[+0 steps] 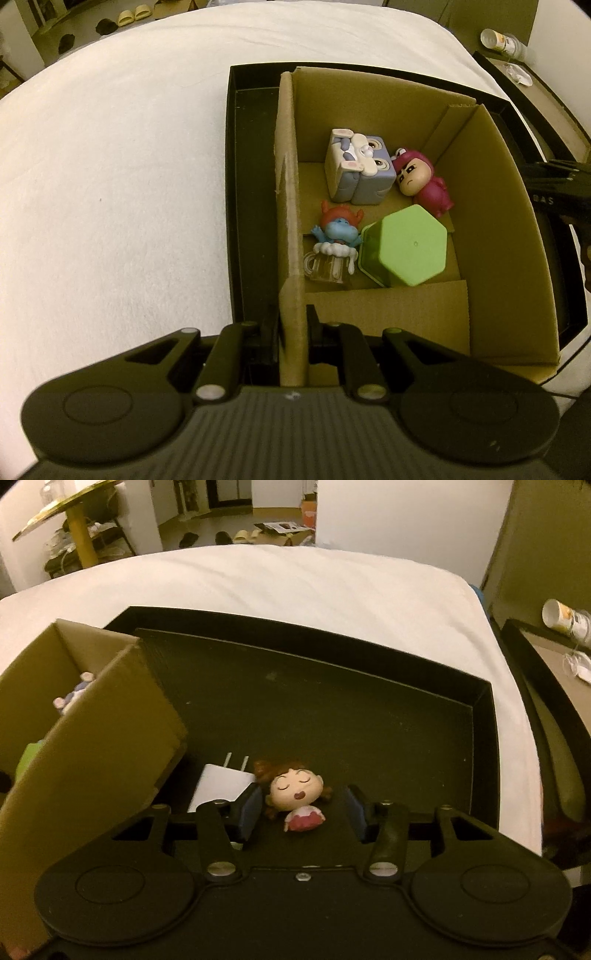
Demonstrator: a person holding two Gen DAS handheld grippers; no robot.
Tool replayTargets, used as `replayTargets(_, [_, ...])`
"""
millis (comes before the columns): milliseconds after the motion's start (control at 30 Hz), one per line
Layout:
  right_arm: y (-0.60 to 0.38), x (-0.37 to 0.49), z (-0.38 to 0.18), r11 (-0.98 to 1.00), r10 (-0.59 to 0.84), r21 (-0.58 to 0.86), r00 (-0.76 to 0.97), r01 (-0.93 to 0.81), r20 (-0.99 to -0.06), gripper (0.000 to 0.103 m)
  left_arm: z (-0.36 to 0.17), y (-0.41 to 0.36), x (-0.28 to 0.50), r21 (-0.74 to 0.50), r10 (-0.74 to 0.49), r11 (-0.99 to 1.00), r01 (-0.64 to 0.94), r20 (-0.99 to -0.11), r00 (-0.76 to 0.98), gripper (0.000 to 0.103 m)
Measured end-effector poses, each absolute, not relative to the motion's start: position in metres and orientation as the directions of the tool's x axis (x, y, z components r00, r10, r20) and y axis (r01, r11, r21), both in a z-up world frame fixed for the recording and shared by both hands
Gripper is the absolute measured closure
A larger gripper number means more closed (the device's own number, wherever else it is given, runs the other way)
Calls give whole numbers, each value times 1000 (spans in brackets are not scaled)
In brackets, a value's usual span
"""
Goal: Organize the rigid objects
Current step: 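Move the right gripper back to the tray and grasp the brown-haired doll, then carry the doll into the box with the right gripper and lower it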
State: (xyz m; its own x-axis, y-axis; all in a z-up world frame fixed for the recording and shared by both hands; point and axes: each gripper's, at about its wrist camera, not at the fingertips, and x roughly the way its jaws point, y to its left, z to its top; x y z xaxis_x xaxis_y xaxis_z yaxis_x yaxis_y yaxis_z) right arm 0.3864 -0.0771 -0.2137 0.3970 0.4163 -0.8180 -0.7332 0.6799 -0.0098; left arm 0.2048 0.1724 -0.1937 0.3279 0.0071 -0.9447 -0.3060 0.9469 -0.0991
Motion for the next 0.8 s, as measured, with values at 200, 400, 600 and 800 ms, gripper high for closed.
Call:
replayTargets(200, [-70, 390, -222, 673, 397, -37, 404, -739, -824, 56, -193, 174, 203, -103, 4, 946, -306, -944, 331, 91])
replayTargets(400, [-68, 386, -217, 662, 414, -39, 408, -749, -814, 63, -193, 175, 203, -105, 3, 946, -307, -944, 331, 91])
replayTargets(600, [-72, 373, -200, 645, 441, -41, 415, -763, -796, 63, -193, 175, 203, -106, 2, 946, -307, -943, 332, 91])
replayTargets(800, [-70, 360, -172, 636, 474, -39, 431, -770, -768, 63, -192, 174, 202, -106, 4, 945, -308, -942, 335, 91])
